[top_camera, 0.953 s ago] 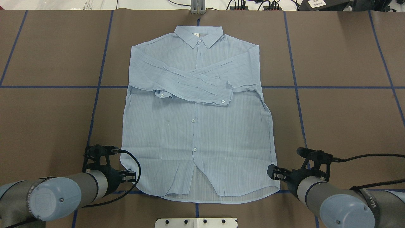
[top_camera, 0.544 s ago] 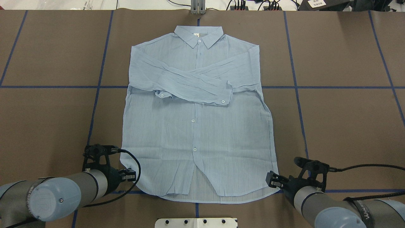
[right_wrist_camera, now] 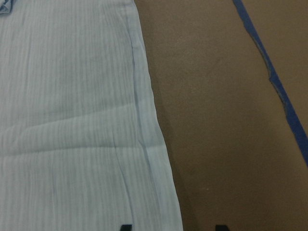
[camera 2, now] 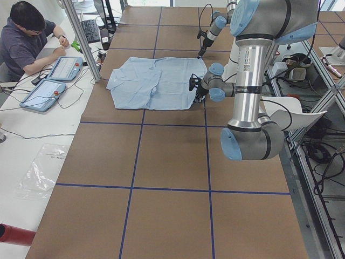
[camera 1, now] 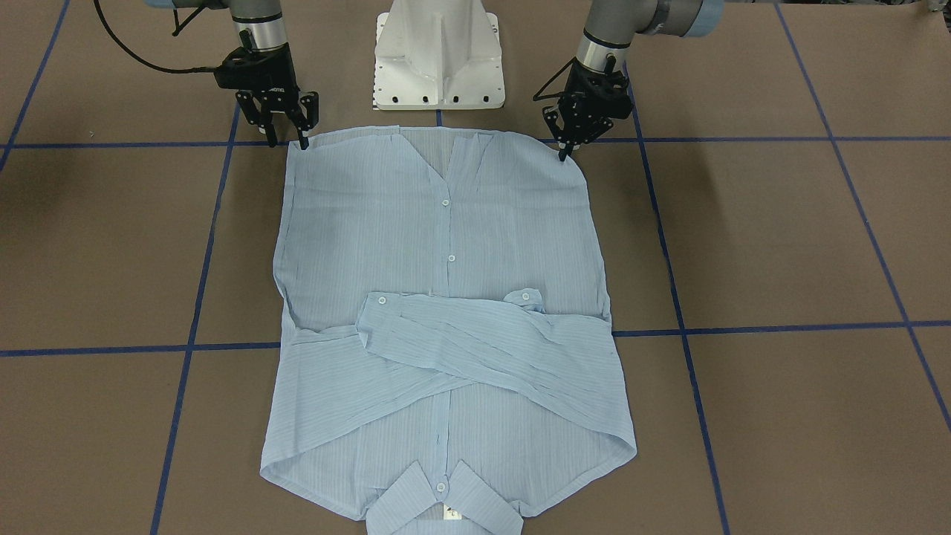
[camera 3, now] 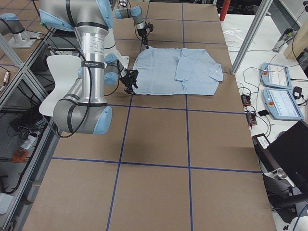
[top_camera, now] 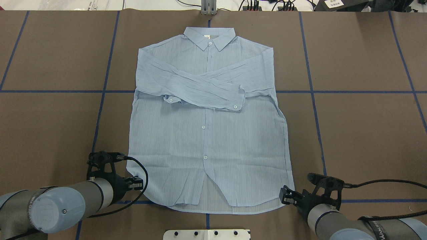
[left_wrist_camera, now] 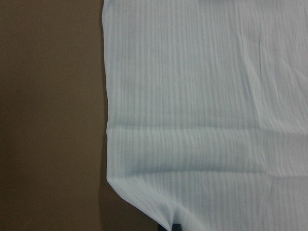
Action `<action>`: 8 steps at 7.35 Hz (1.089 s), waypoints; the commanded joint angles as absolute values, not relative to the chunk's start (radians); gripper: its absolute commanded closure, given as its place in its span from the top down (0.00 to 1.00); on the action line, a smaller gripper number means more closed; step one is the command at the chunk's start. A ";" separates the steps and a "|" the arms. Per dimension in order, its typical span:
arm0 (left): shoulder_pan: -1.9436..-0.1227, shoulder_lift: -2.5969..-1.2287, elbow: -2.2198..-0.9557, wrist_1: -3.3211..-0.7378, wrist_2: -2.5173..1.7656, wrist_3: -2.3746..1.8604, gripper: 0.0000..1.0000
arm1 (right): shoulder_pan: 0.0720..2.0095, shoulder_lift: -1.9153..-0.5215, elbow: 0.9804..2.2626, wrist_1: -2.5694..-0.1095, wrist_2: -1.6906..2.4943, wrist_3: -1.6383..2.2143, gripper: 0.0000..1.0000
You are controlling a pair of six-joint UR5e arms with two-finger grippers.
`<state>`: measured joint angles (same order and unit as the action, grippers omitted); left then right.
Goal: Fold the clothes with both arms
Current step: 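Grasp the near hem corners with both grippers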
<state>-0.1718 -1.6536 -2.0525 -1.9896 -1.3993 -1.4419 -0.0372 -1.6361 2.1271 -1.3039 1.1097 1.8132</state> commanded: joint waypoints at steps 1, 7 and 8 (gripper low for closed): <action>-0.172 -1.654 -2.054 -1.990 -1.399 -1.442 0.00 | -0.057 -1.637 2.112 -1.304 1.088 1.813 0.53; -0.172 -1.652 -2.060 -1.990 -1.399 -1.442 0.00 | -0.064 -1.634 2.105 -1.304 1.086 1.807 0.26; -0.172 -1.652 -2.060 -1.990 -1.399 -1.442 0.00 | -0.064 -1.634 2.105 -1.305 1.086 1.807 0.20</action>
<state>-0.1718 -1.6524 -2.0594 -1.9896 -1.3990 -1.4419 -0.0637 -1.6343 2.1055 -1.3041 1.0863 1.8072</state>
